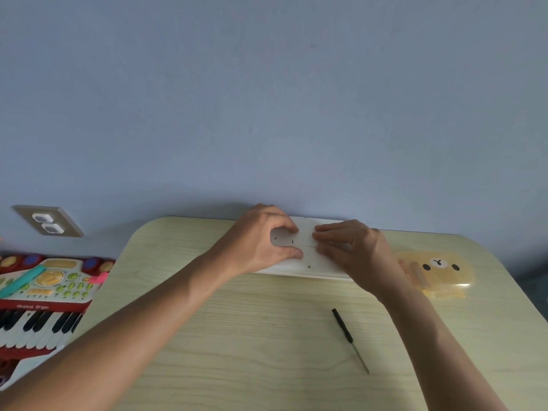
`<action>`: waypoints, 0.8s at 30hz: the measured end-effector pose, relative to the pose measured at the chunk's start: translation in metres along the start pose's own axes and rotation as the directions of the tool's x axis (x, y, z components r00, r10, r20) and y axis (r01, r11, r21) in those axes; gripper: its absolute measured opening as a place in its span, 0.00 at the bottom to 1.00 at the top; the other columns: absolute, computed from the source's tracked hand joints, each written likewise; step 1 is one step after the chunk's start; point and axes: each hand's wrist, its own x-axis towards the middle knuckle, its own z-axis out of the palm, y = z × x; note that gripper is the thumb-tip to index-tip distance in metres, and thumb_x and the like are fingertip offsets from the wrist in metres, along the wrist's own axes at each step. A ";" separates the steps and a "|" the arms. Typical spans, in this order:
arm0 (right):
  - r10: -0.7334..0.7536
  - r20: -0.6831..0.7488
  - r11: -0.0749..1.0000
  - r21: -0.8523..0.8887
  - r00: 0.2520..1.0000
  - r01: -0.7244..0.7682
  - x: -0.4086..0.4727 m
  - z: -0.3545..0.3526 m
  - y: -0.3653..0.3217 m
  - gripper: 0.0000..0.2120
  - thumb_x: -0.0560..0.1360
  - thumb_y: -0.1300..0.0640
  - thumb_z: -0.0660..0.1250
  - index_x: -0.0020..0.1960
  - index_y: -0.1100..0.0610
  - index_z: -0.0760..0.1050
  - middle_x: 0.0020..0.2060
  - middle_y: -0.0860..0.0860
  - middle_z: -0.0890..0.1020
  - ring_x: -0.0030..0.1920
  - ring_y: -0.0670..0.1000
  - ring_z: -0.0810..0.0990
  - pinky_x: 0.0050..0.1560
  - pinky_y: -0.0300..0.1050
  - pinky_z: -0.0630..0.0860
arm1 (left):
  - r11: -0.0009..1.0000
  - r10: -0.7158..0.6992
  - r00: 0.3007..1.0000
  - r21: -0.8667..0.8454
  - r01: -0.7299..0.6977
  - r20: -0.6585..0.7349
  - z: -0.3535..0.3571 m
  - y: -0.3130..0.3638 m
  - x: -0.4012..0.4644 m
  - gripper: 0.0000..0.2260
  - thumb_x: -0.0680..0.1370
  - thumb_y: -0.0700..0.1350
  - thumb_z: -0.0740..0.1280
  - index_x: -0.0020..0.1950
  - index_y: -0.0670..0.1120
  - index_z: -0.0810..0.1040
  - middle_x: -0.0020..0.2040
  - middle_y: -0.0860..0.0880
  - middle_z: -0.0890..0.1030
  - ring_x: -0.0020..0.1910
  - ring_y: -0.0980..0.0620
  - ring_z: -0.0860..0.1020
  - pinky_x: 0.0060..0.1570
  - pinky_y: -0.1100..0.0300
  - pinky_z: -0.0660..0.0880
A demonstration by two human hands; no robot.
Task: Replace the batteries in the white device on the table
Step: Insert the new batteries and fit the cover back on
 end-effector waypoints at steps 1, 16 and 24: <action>0.030 -0.006 0.999 0.037 1.000 -0.030 -0.001 -0.003 0.001 0.11 0.74 0.61 0.75 0.55 0.54 0.86 0.53 0.44 0.84 0.52 0.29 0.78 0.54 0.19 0.67 | 1.000 0.013 1.000 0.012 -0.013 0.002 0.001 0.001 0.000 0.20 0.67 0.59 0.79 0.55 0.52 0.84 0.54 0.59 0.81 0.58 0.59 0.76 0.63 0.60 0.72; -0.080 -0.042 0.991 -0.111 0.996 0.075 -0.015 0.000 0.005 0.08 0.76 0.60 0.72 0.52 0.52 0.87 0.53 0.45 0.86 0.58 0.46 0.80 0.61 0.39 0.75 | 0.993 0.102 0.994 0.053 -0.105 0.049 0.007 0.009 -0.007 0.12 0.76 0.49 0.72 0.58 0.53 0.85 0.59 0.61 0.81 0.63 0.63 0.73 0.60 0.82 0.57; -0.025 -0.010 0.993 -0.114 1.000 0.023 -0.030 -0.016 -0.008 0.12 0.74 0.57 0.74 0.58 0.51 0.85 0.57 0.45 0.84 0.60 0.44 0.80 0.61 0.36 0.73 | 0.991 0.105 0.993 0.073 -0.108 0.045 0.007 0.014 -0.005 0.11 0.75 0.47 0.72 0.57 0.52 0.85 0.58 0.59 0.81 0.62 0.61 0.74 0.59 0.82 0.58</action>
